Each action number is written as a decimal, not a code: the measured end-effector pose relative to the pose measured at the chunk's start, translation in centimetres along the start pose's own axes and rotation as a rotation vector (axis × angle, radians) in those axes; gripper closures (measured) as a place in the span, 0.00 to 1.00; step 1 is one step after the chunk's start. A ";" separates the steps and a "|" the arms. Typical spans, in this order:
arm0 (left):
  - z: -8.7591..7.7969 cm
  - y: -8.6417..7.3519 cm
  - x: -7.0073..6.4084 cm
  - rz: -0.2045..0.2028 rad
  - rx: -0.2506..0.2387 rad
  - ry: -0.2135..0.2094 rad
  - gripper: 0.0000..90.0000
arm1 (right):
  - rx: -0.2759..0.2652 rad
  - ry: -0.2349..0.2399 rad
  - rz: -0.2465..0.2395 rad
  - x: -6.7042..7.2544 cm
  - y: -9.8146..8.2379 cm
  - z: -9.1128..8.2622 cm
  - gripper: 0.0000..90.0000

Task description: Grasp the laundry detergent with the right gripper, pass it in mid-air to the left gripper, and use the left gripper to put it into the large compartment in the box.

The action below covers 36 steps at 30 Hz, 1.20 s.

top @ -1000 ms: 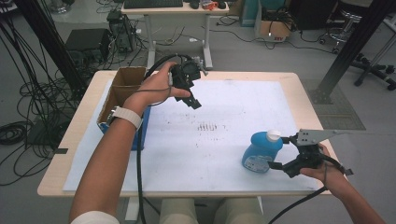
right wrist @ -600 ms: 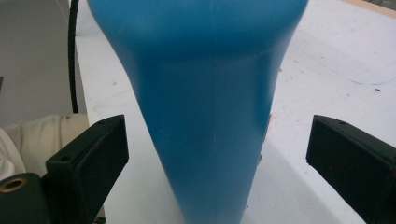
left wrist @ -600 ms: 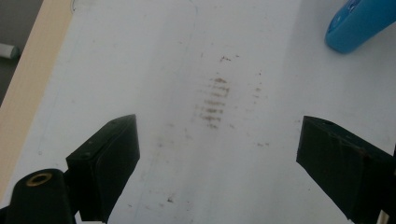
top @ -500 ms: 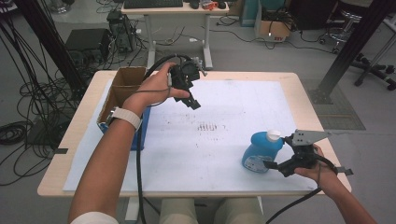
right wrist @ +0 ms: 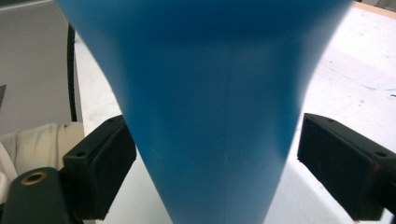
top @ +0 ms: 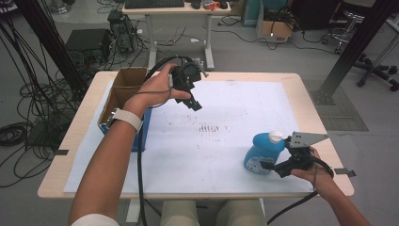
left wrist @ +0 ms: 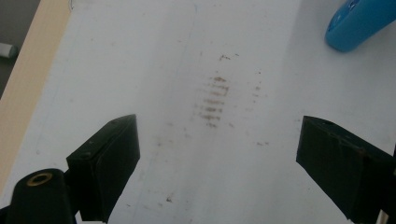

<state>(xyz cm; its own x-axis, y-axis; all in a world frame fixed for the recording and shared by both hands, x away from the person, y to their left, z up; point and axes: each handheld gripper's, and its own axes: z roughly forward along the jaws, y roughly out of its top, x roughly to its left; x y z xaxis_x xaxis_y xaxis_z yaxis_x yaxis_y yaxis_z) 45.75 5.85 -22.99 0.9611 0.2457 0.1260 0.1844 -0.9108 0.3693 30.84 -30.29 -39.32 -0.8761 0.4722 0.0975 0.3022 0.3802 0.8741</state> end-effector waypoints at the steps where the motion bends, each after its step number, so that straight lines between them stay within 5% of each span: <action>1: 0.0 0.0 0.0 -0.001 0.001 0.000 0.15 | -0.001 0.001 -0.003 0.0 0.0 0.1 0.15; 27: 0.3 -0.1 0.2 0.002 -0.002 0.001 0.16 | -0.051 0.028 -0.015 0.2 -0.7 0.7 0.44; 36: 0.4 0.1 0.1 0.009 0.003 -0.001 0.16 | -0.058 0.019 -0.024 0.2 -0.9 0.7 0.46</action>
<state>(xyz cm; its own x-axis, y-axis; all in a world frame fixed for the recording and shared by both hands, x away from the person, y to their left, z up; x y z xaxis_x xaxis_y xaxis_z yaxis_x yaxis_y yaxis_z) 45.99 5.69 -23.35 0.9629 0.2372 0.1288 0.1764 -0.9142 0.3650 30.65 -30.01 -40.38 -0.8898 0.4485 0.0846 0.2592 0.3441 0.9024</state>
